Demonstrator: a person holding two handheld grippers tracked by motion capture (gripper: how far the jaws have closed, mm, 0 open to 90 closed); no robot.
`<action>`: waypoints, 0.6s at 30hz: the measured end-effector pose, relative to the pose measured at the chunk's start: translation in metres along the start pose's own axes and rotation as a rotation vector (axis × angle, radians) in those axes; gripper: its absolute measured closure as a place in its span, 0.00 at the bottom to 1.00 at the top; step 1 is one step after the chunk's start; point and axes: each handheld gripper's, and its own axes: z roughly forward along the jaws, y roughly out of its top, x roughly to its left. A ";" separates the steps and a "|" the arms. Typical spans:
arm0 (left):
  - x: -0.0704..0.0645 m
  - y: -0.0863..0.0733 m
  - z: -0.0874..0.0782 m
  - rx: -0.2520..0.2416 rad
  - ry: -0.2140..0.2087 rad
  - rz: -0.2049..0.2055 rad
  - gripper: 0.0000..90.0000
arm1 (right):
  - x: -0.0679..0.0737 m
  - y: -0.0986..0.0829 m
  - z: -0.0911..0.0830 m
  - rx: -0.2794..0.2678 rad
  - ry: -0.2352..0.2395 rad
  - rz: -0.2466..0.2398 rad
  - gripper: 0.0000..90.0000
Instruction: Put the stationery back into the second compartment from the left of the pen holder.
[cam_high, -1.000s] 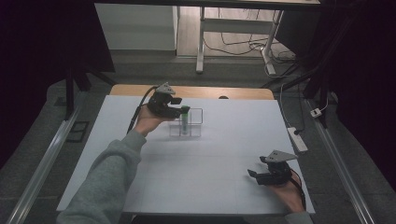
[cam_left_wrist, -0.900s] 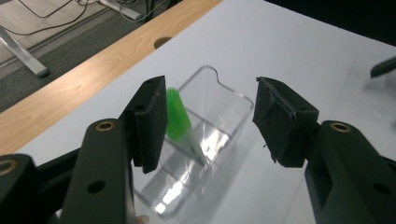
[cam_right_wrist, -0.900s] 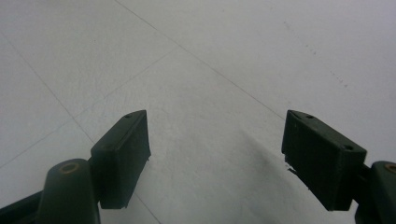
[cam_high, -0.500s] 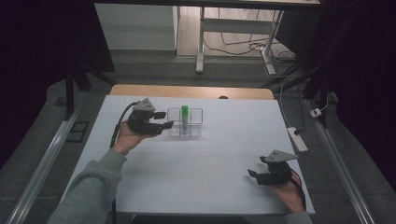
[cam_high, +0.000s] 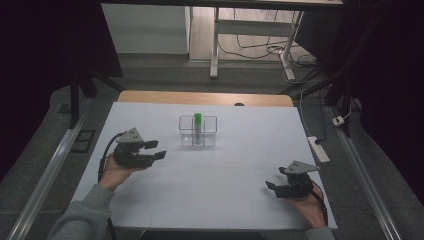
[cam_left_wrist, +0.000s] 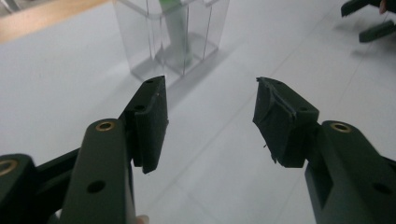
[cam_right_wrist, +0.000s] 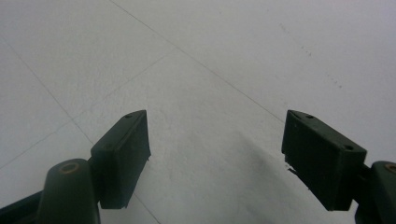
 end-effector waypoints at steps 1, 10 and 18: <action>0.000 -0.005 -0.002 0.003 0.004 -0.008 0.49 | 0.000 0.000 0.000 0.000 -0.001 0.000 0.26; -0.004 -0.047 -0.013 0.030 0.027 -0.056 0.46 | -0.001 0.000 -0.001 0.000 -0.005 0.003 0.26; -0.005 -0.068 -0.018 0.050 0.033 -0.080 0.44 | -0.001 0.000 -0.001 -0.009 -0.010 0.007 0.26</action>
